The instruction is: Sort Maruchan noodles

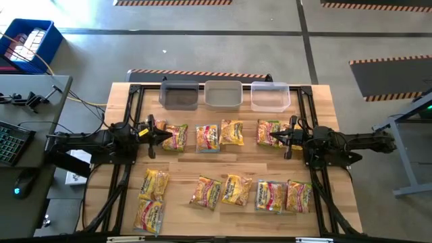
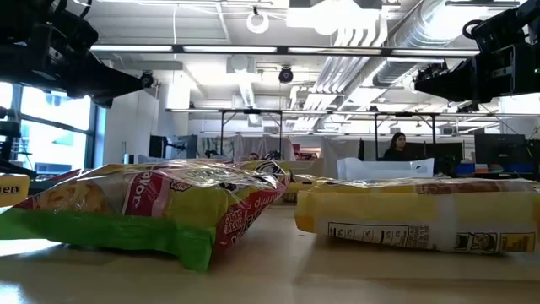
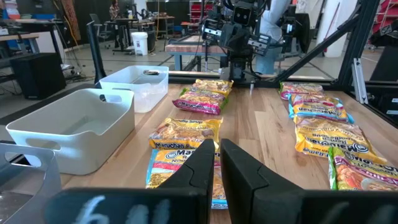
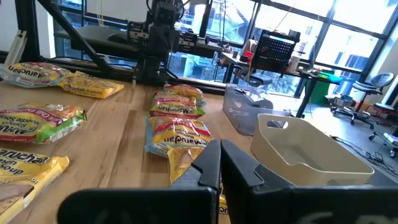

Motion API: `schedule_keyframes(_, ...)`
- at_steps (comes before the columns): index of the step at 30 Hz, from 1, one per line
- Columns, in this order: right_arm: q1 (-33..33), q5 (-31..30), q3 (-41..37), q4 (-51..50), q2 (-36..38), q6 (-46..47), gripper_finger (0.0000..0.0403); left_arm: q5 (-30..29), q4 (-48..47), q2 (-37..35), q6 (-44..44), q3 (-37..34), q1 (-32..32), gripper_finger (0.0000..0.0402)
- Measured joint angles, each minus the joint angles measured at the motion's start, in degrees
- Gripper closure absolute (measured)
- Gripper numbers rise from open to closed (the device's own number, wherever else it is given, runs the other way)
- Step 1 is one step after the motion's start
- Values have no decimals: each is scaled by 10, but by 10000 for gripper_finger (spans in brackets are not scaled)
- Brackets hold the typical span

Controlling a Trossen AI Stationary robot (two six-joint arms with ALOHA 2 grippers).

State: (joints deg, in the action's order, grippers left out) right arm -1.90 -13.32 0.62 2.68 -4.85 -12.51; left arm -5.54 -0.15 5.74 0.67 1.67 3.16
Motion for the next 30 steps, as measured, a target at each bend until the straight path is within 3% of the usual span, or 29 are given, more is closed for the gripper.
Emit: schedule_keyframes(30, 0, 0, 0, 7, 0, -1, 403, 0, 1, 0, -1, 0, 0, 383)
